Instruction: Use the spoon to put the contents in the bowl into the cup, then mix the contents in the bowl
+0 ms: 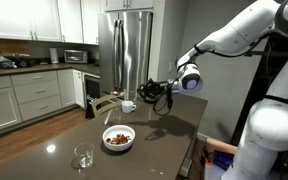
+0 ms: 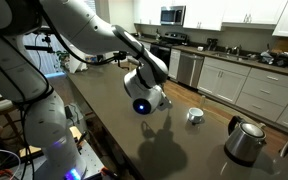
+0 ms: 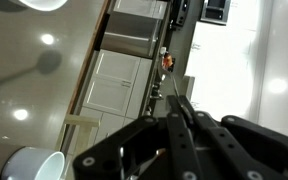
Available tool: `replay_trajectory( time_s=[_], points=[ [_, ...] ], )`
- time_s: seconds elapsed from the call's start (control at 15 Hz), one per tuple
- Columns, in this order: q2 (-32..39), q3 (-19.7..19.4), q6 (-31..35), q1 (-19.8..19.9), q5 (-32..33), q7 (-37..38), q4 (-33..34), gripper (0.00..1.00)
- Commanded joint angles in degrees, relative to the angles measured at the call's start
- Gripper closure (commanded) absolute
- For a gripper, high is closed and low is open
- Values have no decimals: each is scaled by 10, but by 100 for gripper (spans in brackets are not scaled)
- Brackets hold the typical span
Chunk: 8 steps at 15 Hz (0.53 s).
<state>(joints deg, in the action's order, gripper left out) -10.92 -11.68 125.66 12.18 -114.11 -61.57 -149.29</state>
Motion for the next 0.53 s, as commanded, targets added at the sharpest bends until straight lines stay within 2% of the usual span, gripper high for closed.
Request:
replay_trajectory(
  time_s=[0.0,0.47],
  points=[
    [18,2,-8,14,-50,-22,27,97],
    [59,-6,6,27,-110,-50,79,97]
  ],
)
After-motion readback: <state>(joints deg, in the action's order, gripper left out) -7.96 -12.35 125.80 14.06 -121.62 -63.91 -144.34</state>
